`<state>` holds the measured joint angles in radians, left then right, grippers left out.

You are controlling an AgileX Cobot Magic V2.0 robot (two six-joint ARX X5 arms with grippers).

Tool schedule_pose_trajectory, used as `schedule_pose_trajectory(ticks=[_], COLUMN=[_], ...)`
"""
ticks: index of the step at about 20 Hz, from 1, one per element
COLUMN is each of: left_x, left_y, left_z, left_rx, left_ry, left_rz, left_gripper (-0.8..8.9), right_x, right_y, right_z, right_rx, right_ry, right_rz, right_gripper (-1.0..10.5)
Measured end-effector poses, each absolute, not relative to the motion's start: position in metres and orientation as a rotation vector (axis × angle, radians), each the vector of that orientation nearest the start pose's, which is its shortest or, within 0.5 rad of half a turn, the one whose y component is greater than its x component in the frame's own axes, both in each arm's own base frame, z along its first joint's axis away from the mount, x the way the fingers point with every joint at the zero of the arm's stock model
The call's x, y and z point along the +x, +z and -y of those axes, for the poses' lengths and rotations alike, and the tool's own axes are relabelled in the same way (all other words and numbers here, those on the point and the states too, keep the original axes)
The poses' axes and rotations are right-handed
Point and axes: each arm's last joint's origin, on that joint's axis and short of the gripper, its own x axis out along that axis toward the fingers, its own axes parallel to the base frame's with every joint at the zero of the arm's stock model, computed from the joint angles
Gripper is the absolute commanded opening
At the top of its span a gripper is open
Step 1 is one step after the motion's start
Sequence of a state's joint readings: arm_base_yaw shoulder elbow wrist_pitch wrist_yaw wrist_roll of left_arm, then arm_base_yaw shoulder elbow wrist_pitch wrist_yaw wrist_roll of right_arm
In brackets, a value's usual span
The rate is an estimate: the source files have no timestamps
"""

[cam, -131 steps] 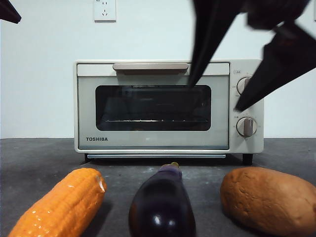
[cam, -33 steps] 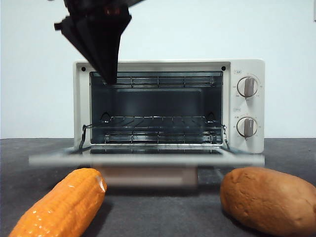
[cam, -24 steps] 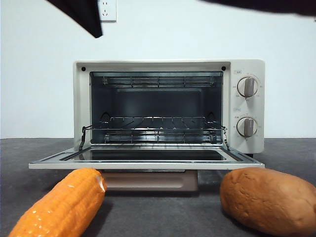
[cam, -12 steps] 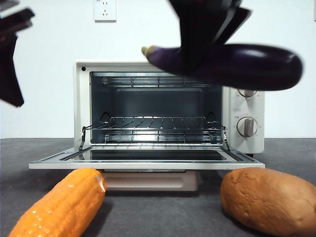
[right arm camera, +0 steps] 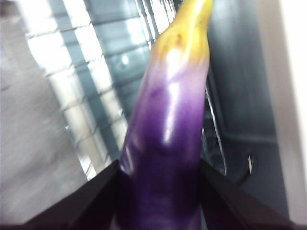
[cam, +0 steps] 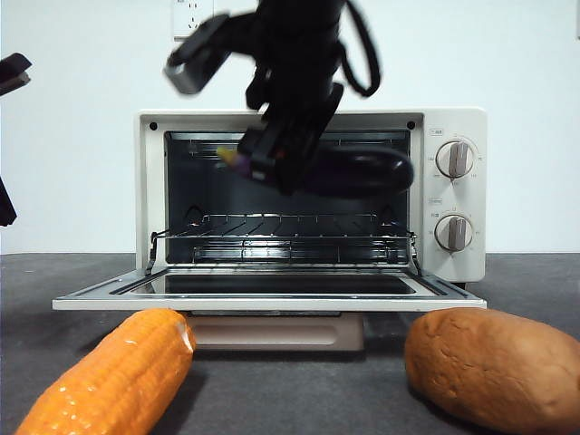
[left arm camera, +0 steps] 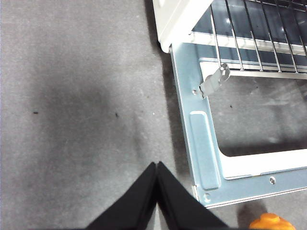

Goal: Take the eggplant from the table,put the eggplant in the oven

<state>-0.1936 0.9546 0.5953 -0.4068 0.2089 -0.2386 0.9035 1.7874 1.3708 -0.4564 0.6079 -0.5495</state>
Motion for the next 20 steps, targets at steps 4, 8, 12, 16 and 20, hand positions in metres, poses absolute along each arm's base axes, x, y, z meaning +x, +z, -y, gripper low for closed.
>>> schedule_pose_trajectory(ticks=[4,8,12,16,20], left_x=[0.183,0.183,0.183,0.183,0.184], left_y=[0.222,0.223,0.223,0.223,0.223], left_z=[0.042,0.042,0.042,0.042,0.042], left_rx=[-0.23,-0.23,-0.231,-0.231,-0.231], left_ry=[-0.289,-0.293,-0.296,-0.296,-0.296], left_rz=[-0.812,-0.8,-0.799,-0.799,-0.801], left_gripper=[0.06,0.06,0.06,0.06,0.06], right_x=[0.271,0.28,0.282,0.282,0.282], right_y=[0.214,0.209,0.209,0.209,0.209], right_z=[-0.304,-0.309,-0.308,-0.308,-0.309], right_rx=[-1.21,-1.178,-1.178,-1.175,-1.154], right_ry=[0.367,0.323,0.319,0.314,0.308], right_rz=[-0.587,-0.539,-0.539,-0.537,-0.539], right_gripper=[1.9,2.3,2.7,2.9,2.9])
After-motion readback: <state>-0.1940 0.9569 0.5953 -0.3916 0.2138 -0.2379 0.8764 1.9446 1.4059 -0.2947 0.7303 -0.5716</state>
